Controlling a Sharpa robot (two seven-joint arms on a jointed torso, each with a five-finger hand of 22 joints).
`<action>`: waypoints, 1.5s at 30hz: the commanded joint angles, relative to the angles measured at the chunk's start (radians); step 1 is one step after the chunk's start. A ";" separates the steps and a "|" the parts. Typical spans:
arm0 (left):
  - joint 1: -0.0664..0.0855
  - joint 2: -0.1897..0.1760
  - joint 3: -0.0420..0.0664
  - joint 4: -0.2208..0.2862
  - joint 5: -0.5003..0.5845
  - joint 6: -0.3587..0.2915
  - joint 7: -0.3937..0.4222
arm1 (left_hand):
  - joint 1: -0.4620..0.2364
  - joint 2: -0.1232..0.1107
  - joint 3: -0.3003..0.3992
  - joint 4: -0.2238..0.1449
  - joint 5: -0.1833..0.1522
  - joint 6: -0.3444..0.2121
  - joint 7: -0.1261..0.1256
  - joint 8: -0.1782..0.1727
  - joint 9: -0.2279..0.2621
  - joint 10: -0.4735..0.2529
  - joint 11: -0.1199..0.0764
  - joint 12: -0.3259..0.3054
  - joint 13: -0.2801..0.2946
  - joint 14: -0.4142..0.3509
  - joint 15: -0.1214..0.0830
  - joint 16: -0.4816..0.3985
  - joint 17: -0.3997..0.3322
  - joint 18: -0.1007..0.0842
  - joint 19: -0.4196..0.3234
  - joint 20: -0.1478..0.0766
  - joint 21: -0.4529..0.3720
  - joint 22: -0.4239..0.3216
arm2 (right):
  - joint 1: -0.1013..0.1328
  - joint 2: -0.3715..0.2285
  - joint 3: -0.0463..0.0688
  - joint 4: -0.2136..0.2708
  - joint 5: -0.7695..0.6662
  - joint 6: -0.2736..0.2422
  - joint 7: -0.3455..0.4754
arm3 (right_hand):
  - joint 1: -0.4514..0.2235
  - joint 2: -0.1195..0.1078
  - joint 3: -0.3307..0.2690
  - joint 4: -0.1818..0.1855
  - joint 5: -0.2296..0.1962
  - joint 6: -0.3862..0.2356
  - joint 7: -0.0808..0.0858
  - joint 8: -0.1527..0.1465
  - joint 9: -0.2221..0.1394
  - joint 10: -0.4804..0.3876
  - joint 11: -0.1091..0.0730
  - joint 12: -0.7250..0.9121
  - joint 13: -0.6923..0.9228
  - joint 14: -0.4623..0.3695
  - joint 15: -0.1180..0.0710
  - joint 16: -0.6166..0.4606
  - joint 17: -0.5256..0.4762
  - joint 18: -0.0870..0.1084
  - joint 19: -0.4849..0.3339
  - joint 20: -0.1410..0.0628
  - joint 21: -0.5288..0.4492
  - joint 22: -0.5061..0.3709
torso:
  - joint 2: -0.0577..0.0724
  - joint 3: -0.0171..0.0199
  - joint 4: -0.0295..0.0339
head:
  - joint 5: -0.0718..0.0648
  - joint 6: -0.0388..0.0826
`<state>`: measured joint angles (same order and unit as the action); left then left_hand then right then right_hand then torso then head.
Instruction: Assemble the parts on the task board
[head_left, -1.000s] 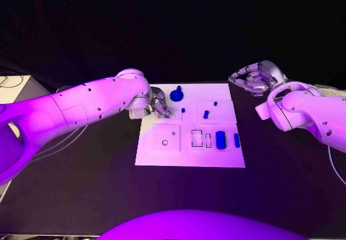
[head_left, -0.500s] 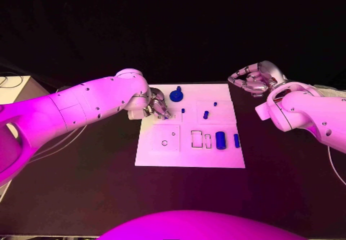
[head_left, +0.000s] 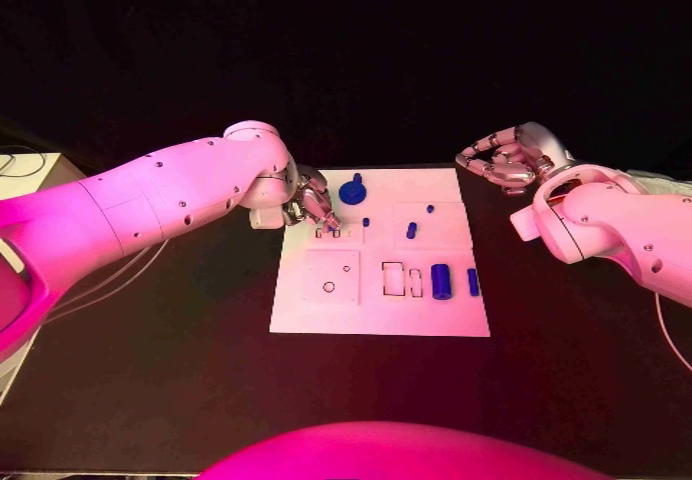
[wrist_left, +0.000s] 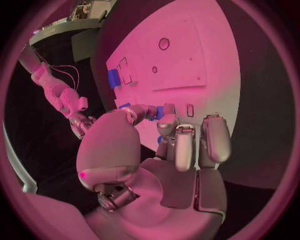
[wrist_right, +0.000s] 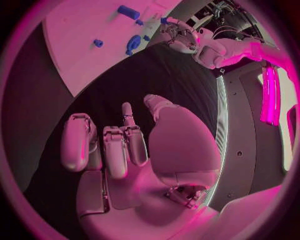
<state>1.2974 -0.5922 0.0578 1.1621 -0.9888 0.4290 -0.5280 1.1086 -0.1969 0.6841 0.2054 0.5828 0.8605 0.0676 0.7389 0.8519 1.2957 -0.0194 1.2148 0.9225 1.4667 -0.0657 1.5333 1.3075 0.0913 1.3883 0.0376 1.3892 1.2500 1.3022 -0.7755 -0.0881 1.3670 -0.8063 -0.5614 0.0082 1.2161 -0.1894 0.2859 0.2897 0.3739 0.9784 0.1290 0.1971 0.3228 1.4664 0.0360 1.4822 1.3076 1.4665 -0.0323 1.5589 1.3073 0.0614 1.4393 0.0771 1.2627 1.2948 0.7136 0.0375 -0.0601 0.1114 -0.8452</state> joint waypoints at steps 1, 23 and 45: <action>0.009 0.013 0.002 -0.020 0.019 0.115 -0.008 | -0.001 0.012 0.232 -0.237 0.003 0.002 -0.007 -0.005 0.000 0.000 0.002 -0.004 -0.002 0.087 -0.009 0.005 0.204 -0.015 -0.001 -0.001 -0.001 -0.002 | 0.000 0.001 0.000 -0.001 -0.007 0.010 0.003 | -0.005 0.002 -0.004 0.000 0.006 -0.005 0.001 0.002 0.001 0.064 0.010 -0.006 0.205 0.096 0.009 -0.005 0.240 0.015 -0.004 0.002 -0.005 -0.001 | 0.000 0.0001 0.0004 | 0.002 0.003; 0.063 0.212 0.000 -0.371 0.107 0.396 -0.035 | -0.005 0.027 0.227 -0.240 -0.002 0.002 -0.003 -0.022 -0.001 -0.007 0.006 -0.012 -0.008 0.086 -0.006 0.004 0.202 -0.011 -0.013 0.000 -0.011 -0.017 | 0.000 0.018 0.000 -0.008 -0.006 0.017 0.002 | -0.005 0.005 -0.007 0.000 0.006 -0.008 0.002 0.006 0.003 0.064 0.010 -0.006 0.205 0.095 0.009 -0.006 0.240 0.015 -0.004 0.002 -0.007 -0.001 | 0.002 0.0013 -0.0031 | 0.002 0.012; 0.086 0.271 -0.044 -0.445 0.116 0.424 -0.038 | -0.005 0.029 0.225 -0.242 -0.001 0.002 -0.002 -0.024 0.000 -0.006 0.006 -0.011 -0.005 0.087 -0.006 0.006 0.205 -0.013 -0.011 0.001 -0.008 -0.011 | 0.000 0.029 0.000 -0.011 -0.006 0.017 0.003 | -0.005 0.005 -0.007 0.000 0.006 -0.008 0.002 0.006 0.003 0.064 0.010 -0.006 0.205 0.095 0.009 -0.006 0.240 0.015 -0.004 0.002 -0.007 -0.001 | 0.000 -0.0012 0.0003 | 0.000 0.008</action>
<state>1.3823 -0.3266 0.0143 0.7185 -0.8829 0.8284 -0.5656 1.1024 -0.1766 0.6787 0.1999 0.5754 0.8584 0.0701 0.7196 0.8505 1.2921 -0.0157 1.2043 0.9159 1.4667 -0.0657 1.5333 1.3075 0.0912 1.3811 0.0375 1.3845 1.2382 1.3021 -0.7481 -0.0883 1.3569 -0.8062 -0.5538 0.0073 1.2161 -0.1894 0.2859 0.2897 0.3739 0.9756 0.1319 0.1971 0.3251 1.4628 0.0395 1.4822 1.3074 1.4665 -0.0323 1.5589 1.3073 0.0614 1.4393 0.0772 1.2627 1.2948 0.7139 0.0366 -0.0600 0.1121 -0.8369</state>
